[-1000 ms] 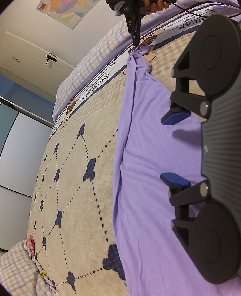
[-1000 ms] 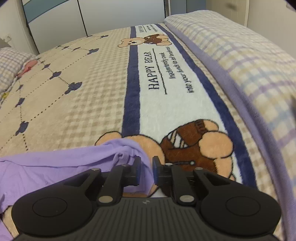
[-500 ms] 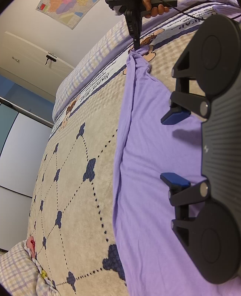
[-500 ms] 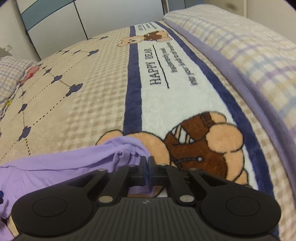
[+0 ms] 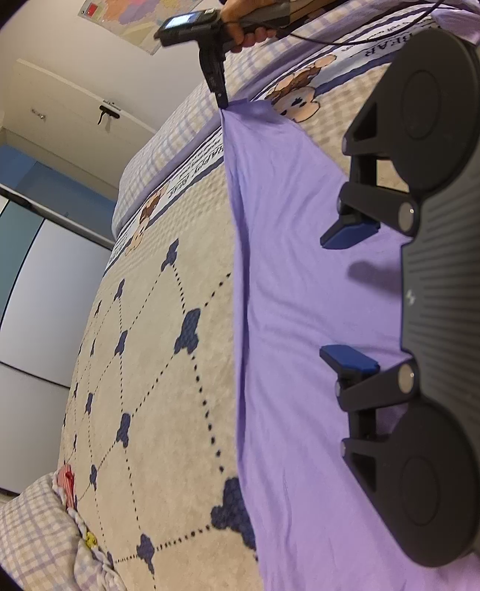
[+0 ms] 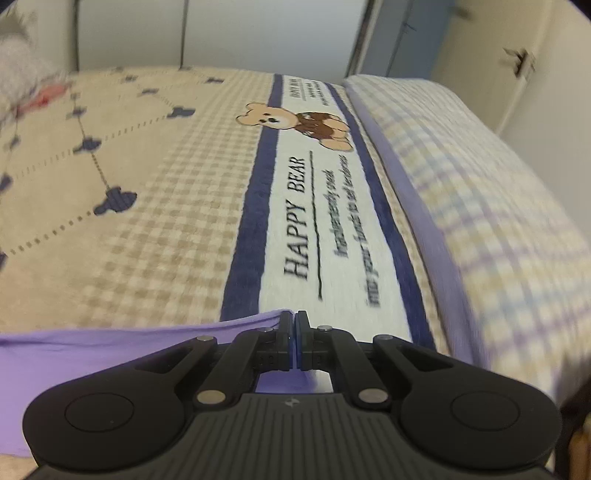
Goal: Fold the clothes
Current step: 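Pull the pant leg end along the bear-print border with the right gripper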
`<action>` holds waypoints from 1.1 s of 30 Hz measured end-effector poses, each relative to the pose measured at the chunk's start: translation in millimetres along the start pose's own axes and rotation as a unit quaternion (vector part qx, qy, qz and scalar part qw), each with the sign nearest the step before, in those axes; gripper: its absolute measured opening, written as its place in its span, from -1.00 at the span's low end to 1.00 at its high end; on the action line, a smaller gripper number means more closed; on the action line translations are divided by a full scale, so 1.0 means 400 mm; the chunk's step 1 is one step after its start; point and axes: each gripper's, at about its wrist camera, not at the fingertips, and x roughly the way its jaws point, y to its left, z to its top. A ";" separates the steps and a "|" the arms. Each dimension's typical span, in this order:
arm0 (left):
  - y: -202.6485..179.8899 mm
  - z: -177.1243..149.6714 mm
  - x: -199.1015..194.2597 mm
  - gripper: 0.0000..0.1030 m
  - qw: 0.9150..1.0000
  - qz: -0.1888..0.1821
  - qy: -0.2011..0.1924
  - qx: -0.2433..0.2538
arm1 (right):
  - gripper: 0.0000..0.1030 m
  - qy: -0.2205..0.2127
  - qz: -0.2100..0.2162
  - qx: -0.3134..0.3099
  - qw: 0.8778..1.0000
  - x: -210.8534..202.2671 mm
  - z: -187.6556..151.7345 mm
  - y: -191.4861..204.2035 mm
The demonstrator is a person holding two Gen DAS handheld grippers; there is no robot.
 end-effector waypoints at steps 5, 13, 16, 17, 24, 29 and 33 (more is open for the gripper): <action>0.025 0.010 -0.006 0.15 1.000 0.007 -0.006 -0.012 | -0.97 0.027 -0.031 -0.062 0.997 0.078 0.033 0.061; 0.061 0.024 -0.016 0.15 0.999 0.021 -0.013 -0.028 | -0.96 0.054 -0.057 -0.062 0.995 0.181 0.044 0.071; 0.077 0.030 -0.021 0.15 0.999 0.023 -0.016 -0.041 | -0.96 0.049 -0.068 -0.041 0.996 0.182 0.050 0.045; 0.081 0.031 -0.022 0.15 0.999 0.022 -0.017 -0.046 | -0.95 0.047 -0.071 -0.034 0.996 0.183 0.052 0.036; 0.070 0.029 -0.018 0.15 0.999 0.019 -0.012 -0.038 | -0.84 0.046 -0.054 0.039 0.997 0.148 0.034 -0.052; 0.065 0.028 -0.023 0.15 0.999 0.014 -0.014 -0.040 | -0.63 0.067 -0.008 0.098 0.993 0.111 -0.031 -0.087; 0.062 0.028 -0.026 0.15 0.999 0.010 -0.016 -0.041 | -0.59 0.073 0.019 0.151 0.986 0.074 -0.065 -0.112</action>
